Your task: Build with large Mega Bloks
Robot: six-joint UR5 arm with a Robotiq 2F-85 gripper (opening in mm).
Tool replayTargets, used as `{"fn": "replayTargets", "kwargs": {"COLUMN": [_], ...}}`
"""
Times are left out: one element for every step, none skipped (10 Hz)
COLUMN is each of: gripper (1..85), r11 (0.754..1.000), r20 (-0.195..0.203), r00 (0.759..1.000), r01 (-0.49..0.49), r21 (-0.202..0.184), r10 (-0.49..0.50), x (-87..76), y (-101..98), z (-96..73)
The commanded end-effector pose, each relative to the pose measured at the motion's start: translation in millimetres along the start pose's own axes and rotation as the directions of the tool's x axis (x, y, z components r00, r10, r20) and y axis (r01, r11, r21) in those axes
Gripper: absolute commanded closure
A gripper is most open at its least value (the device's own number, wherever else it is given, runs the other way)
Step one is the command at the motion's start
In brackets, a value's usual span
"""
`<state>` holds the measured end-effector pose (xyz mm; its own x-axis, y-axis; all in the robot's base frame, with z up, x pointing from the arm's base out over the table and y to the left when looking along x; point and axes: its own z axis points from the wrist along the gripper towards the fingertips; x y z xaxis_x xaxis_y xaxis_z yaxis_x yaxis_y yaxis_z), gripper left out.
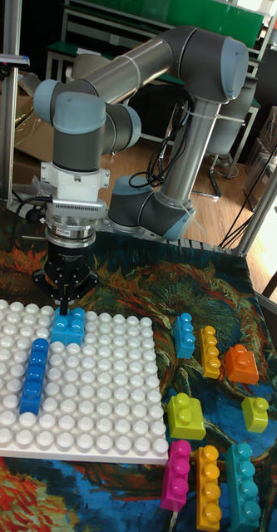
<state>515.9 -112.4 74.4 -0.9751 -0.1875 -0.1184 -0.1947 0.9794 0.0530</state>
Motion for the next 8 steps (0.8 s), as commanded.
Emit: {"fn": "replayTargets", "kwargs": {"gripper": [84.3,84.3,84.3,84.3,84.3,84.3,84.3,84.3], "r11": [1.0,1.0,1.0,1.0,1.0,1.0,1.0,1.0], "r20": [0.012,0.014,0.009,0.001,0.001,0.0,0.0,0.004], "r00": [1.0,1.0,1.0,1.0,1.0,1.0,1.0,1.0], "r01": [-0.002,0.0,-0.003,-0.011,-0.014,-0.015,-0.013,-0.007], "r21": [-0.008,-0.01,-0.011,-0.01,-0.008,-0.005,-0.005,-0.019], "r10": [0.002,0.001,0.004,0.011,0.014,0.015,0.013,0.007], "x": [-3.3,-3.5,-3.1,-2.2,-2.7,-3.1,-3.0,-2.4], "y": [3.4,3.5,4.6,5.6,5.6,5.0,4.2,3.8], "z": [4.8,4.4,1.1,-1.8,-2.6,-4.2,-7.3,-10.3]}}
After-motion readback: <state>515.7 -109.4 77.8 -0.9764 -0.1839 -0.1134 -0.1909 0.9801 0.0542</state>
